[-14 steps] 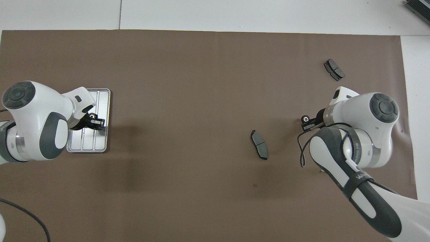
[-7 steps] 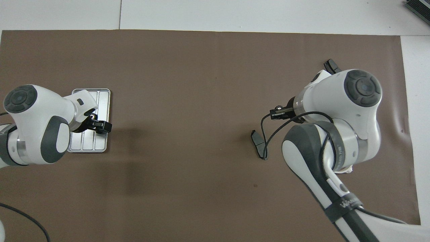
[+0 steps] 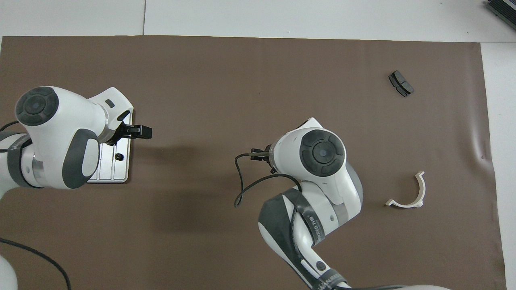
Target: Pick bearing gear from pile to tray
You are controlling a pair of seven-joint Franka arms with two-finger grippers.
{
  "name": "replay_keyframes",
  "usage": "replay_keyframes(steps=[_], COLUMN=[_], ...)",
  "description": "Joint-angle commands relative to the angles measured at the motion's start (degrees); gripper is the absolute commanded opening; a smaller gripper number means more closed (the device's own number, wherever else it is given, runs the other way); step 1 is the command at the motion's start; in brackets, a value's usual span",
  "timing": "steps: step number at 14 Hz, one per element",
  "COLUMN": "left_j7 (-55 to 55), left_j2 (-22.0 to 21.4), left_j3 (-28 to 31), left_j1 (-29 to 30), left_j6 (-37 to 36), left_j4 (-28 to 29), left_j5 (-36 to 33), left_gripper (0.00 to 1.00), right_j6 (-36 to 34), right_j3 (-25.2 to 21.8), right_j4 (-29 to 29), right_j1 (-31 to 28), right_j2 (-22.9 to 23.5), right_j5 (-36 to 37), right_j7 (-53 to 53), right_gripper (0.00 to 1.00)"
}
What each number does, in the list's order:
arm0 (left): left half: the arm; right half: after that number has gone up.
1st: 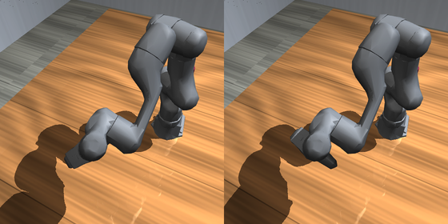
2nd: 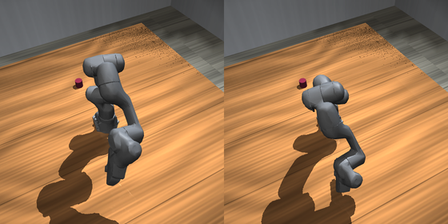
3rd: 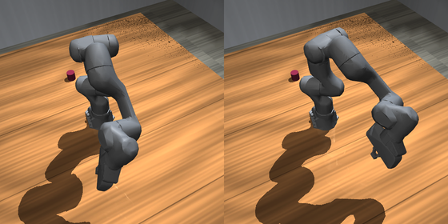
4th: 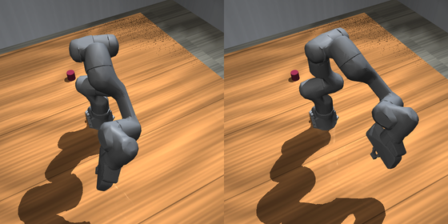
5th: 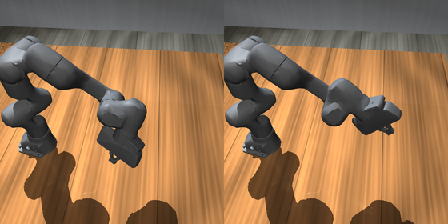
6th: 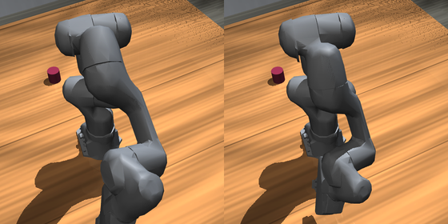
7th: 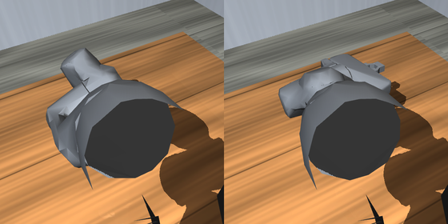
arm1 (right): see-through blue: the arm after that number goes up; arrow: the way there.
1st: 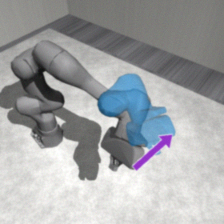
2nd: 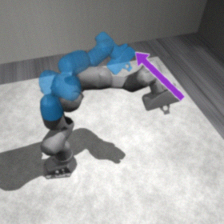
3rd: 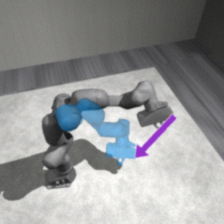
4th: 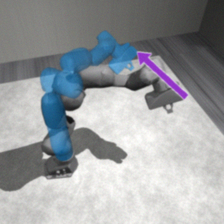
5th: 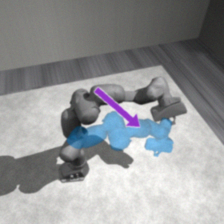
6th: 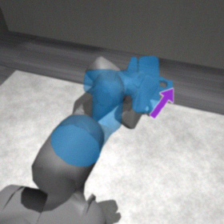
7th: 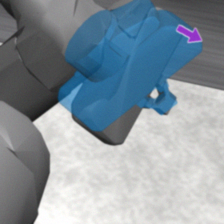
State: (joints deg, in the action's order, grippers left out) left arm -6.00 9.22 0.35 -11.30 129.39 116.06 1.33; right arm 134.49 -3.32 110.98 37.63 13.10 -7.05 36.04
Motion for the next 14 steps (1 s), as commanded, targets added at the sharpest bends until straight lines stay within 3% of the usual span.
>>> replay_keyframes(steps=[1, 6, 7, 8, 9, 11, 14], left_j7=[-6.02, -15.26, -16.75, -18.76, -20.61, -23.25, -27.64], left_j2=[1.15, 2.55, 2.55, 2.9, 3.17, 3.69, 7.98], left_j3=[0.61, 0.53, 0.53, 0.53, 0.61, 0.61, 0.79], left_j1=[-3.1, -7.15, -8.29, -9.0, -10.31, -11.98, -15.84], left_j6=[0.16, 2.53, 3.93, 5.25, 6.13, 7.02, 6.58], left_j4=[-2.33, -4.79, -4.62, -4.53, -4.61, -4.96, -8.82], left_j5=[0.07, 0.34, 1.21, 1.91, 1.92, 1.92, 1.66], left_gripper=[1.0, 0.97, 0.96, 0.94, 0.93, 0.92, 0.9], right_j6=[3.76, 12.72, 12.56, 12.47, 12.38, 11.68, 7.04], right_j3=[-0.11, 0.24, 0.24, 0.24, 0.24, 0.07, -0.63], right_j4=[-0.32, -0.5, -0.58, -0.59, -0.59, -0.41, -0.32], right_j1=[2.61, 6.93, 6.93, 6.93, 7.01, 6.4, 3.52], right_j2=[3.15, 10.37, 10.37, 10.37, 10.37, 9.32, 4.24], right_j5=[-1.21, -1.21, -1.21, -1.21, -1.12, -0.33, 0.28], right_j7=[4.12, 9.75, 9.84, 9.84, 9.93, 9.76, 8.88], right_gripper=[0.0, 0.0, 0.12, 0.48, 0.97, 1.0, 1.0])
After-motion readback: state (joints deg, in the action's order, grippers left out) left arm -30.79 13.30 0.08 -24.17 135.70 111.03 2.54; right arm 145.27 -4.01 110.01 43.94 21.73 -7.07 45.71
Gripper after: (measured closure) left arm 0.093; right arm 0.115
